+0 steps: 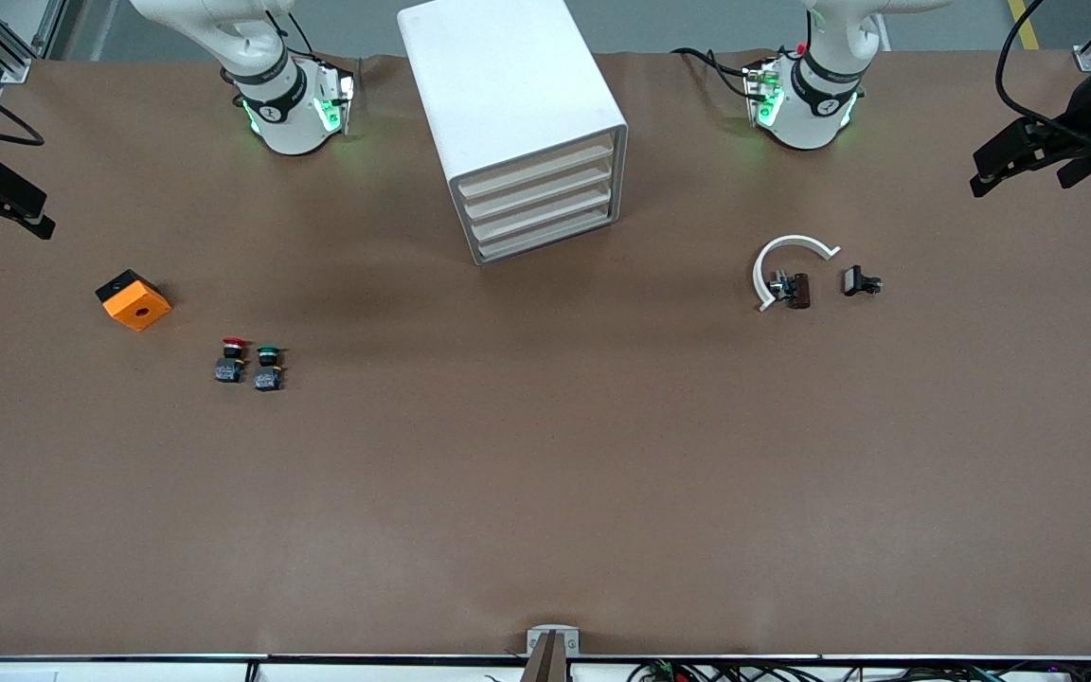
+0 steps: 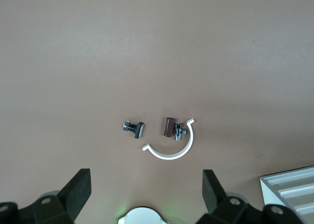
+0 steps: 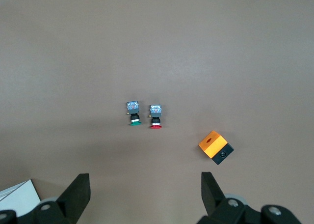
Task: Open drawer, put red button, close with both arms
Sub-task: 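Reach the right gripper to the red button while the left gripper approaches the cabinet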
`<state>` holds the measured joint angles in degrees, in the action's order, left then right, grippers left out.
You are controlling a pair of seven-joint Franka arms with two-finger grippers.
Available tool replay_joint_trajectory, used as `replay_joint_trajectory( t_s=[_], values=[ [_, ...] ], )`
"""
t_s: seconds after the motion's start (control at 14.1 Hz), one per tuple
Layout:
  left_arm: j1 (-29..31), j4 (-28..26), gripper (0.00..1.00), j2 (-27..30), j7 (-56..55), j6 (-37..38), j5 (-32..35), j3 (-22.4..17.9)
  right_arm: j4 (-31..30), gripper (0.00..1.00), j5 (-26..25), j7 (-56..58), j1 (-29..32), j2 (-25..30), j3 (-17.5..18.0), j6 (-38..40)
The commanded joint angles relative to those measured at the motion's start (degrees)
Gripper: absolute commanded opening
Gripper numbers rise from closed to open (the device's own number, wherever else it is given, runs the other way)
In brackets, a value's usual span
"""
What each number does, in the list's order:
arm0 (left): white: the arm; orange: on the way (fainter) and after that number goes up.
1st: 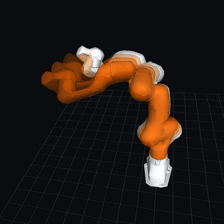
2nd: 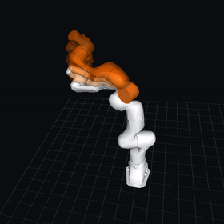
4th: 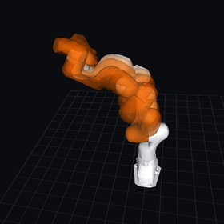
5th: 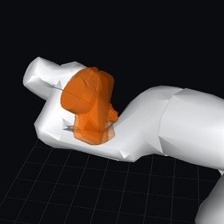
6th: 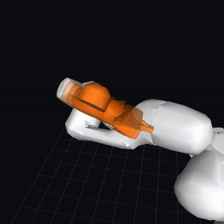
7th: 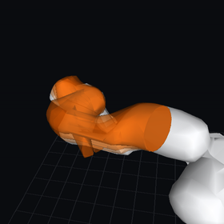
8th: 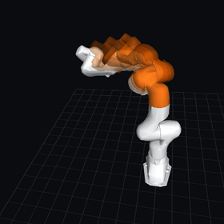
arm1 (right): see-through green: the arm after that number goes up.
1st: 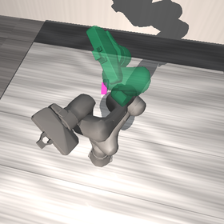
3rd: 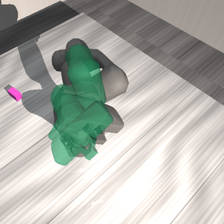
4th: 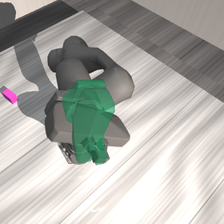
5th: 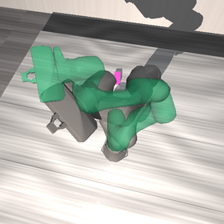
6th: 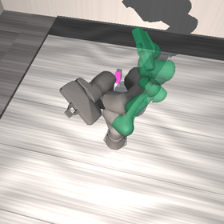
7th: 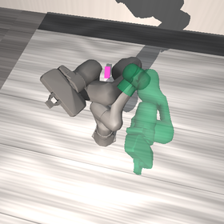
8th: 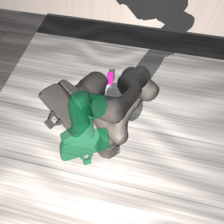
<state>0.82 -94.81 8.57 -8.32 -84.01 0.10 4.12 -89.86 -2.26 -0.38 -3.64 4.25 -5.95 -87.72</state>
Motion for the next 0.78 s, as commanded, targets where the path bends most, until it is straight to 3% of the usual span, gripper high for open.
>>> replay_joint_trajectory(
  t_s=[0.0,0.28,0.71],
  values=[
    [0.1,1.7,1.0,-0.6,0.0,1.5,0.3,0.0,0.5,1.0,0.0,0.4,1.0,0.1,0.8,0.7],
    [0.1,1.7,1.0,-2.2,-0.1,1.8,0.4,0.0,0.5,1.0,0.0,0.4,1.0,0.1,0.8,0.7],
    [-0.1,3.0,1.0,-11.4,-2.7,1.3,-0.4,0.4,0.2,1.0,0.0,0.2,-0.1,-2.7,1.1,1.7]
  ],
)
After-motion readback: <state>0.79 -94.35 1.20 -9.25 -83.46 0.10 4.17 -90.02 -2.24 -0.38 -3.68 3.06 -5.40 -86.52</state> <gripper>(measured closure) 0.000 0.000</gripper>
